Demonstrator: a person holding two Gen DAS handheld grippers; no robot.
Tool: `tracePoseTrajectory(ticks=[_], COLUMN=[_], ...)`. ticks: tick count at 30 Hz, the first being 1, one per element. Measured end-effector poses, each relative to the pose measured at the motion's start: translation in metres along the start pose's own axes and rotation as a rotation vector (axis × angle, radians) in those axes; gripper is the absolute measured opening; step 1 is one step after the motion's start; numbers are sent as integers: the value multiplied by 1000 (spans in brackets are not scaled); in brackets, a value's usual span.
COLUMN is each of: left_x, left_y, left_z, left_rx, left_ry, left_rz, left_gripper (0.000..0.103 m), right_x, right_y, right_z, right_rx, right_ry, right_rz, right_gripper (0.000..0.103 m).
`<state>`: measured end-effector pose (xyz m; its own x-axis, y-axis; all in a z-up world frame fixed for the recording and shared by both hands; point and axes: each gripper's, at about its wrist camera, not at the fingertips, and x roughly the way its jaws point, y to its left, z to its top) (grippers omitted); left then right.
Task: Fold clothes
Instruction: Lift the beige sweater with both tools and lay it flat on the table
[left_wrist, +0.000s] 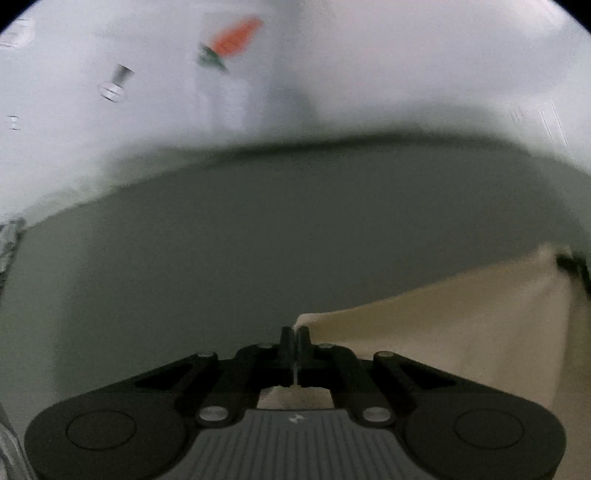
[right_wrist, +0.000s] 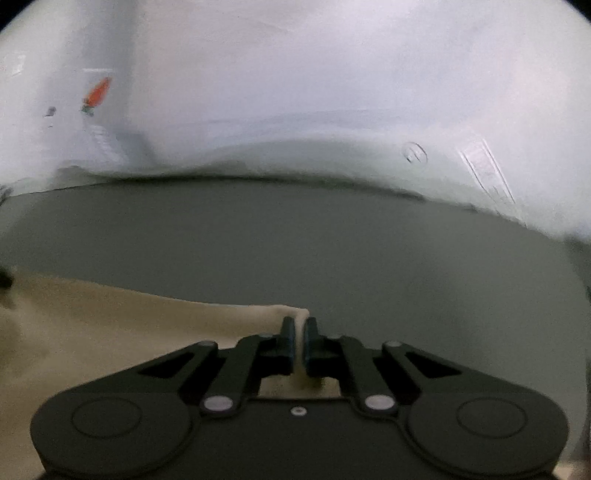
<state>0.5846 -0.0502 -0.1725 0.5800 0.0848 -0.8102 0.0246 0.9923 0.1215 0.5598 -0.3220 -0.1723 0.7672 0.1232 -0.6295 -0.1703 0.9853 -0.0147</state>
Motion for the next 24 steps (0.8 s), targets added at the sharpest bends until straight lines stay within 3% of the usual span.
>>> tracePoseTrajectory(ticks=[3,7,10,15,17,19,24], left_x=[-6,18,56,105,103,97,49], left_y=[7,10,14,18,15,18,33], left_z=[24,50,65,71,66,64,56], left_rx=[16,57,11,-48,-33,-65,-134], left_ry=[-72,-132,-107,-28,-48,-44,-83], left_rz=[54,121,117,85,106,78,29], left_gripper=[2,1,2,3,8,14,25], right_x=[-3,23,68,117,114,105,43], right_y=[16,36,34,38,38,33,10], right_z=[26,54,66,57,57,57,43], right_rx=[-76,-157,-102,-145,-164,-154,-69], right_ry=[-71,-159,-115,-18,-9,-4,-35], right_rz=[26,-23,-29,-57,-63,-69,-94], right_gripper=[5,5,5,8,15,38,43])
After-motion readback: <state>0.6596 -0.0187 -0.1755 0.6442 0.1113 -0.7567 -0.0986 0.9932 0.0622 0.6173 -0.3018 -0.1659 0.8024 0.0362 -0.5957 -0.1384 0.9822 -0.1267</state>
